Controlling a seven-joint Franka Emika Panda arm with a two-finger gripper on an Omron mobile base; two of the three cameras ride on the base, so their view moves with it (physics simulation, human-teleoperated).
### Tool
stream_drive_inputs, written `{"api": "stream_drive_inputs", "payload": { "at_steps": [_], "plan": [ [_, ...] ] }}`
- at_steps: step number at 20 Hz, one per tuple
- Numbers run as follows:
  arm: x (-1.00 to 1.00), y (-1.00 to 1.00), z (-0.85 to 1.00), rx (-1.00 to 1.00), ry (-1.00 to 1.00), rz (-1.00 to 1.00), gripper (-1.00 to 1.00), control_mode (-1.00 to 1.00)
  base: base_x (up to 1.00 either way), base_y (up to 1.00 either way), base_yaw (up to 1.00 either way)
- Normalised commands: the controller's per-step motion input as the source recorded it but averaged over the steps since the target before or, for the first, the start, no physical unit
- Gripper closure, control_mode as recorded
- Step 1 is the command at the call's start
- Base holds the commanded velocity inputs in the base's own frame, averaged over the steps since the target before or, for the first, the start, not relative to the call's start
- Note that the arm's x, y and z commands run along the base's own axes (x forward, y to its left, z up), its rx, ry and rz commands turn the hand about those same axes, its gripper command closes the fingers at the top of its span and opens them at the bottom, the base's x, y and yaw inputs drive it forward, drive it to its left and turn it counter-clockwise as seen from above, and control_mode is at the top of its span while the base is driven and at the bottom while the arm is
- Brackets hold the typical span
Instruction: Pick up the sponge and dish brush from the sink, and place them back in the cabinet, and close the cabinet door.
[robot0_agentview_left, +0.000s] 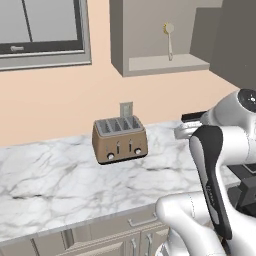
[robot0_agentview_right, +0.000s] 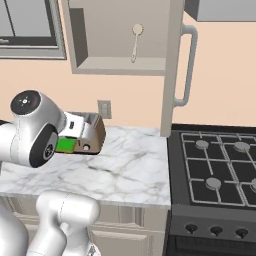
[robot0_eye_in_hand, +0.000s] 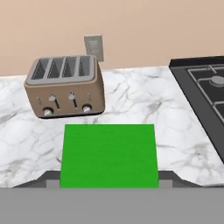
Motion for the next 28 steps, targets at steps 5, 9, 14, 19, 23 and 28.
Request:
{"api": "stream_drive_inputs", "payload": {
  "at_steps": [5, 9, 14, 19, 23, 28],
  "plan": [
    [0.01, 0.0, 0.43, 0.0, -0.13, 0.0, 1.0, -1.0, 0.0, 0.0, 0.0],
    [0.0, 0.0, 0.46, 0.0, -0.11, 0.0, 1.0, -1.0, 0.0, 0.0, 0.0],
    [0.01, 0.0, 0.51, 0.0, -0.06, 0.0, 1.0, -1.0, 0.0, 0.0, 0.0],
    [0.02, 0.0, 0.56, 0.0, -0.07, 0.0, 1.0, -1.0, 0.0, 0.0, 0.0],
    [0.11, 0.0, 0.53, 0.0, -0.02, 0.0, 1.0, -1.0, 0.0, 0.0, 0.0],
    [0.13, 0.0, 0.43, 0.0, -0.03, 0.0, 1.0, -1.0, 0.0, 0.0, 0.0]
  ]
}}
